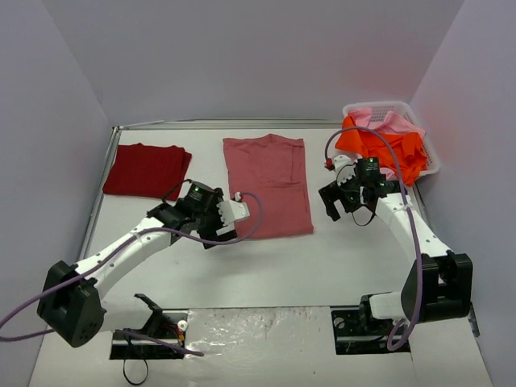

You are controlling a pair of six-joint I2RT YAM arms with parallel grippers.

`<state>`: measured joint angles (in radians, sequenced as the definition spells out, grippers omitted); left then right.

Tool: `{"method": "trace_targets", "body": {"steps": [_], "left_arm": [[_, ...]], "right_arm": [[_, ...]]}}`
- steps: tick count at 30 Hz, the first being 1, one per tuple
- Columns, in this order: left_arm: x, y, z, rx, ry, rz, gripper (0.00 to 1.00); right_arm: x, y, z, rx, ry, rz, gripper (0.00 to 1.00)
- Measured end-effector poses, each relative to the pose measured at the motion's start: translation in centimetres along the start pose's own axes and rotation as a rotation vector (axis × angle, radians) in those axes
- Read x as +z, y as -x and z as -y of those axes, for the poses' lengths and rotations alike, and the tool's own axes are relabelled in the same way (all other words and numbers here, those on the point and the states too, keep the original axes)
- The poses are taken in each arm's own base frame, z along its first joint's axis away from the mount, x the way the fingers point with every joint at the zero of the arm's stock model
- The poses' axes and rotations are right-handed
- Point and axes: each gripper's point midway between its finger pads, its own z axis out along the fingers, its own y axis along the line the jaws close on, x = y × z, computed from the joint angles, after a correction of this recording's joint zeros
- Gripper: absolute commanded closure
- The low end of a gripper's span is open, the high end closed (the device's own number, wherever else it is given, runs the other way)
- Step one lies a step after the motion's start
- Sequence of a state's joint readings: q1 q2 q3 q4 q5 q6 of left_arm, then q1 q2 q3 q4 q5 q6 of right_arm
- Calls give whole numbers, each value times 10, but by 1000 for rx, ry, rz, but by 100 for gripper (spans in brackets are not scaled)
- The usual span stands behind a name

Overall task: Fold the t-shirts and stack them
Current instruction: Grab one side of the 2/3 rectangular tshirt with both arms

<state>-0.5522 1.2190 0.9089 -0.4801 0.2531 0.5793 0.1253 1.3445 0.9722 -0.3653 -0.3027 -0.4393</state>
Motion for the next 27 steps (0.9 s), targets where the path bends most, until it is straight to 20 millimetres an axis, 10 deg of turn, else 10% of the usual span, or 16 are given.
{"method": "trace_targets", "body": {"steps": [11, 27], "left_arm": [[59, 23, 34, 264, -9, -25, 34], [93, 19, 46, 286, -23, -22, 38]], "right_arm": [[-2, -4, 20, 40, -54, 0, 0], [13, -21, 29, 62, -75, -74, 0]]}}
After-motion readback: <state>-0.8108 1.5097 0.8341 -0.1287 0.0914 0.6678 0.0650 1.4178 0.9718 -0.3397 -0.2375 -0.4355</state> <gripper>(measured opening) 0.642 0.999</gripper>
